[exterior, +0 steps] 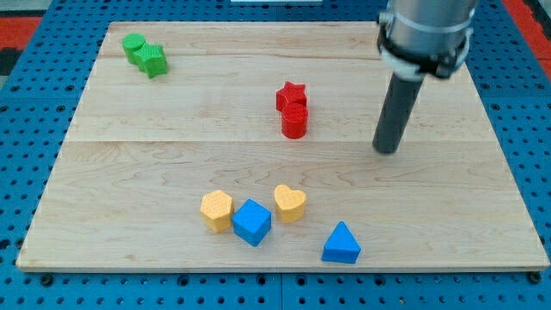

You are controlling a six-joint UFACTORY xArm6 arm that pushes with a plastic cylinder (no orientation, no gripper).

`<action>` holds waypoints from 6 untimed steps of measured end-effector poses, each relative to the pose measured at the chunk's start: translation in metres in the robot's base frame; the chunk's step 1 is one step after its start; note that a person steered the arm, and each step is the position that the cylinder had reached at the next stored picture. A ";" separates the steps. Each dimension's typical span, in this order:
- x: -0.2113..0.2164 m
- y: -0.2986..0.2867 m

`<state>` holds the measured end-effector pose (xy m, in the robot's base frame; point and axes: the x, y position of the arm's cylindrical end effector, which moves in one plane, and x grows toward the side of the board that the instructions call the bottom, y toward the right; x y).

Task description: Move the yellow heart above the yellow hexagon

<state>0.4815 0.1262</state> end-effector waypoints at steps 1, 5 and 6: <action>0.050 -0.025; 0.076 -0.098; 0.082 -0.139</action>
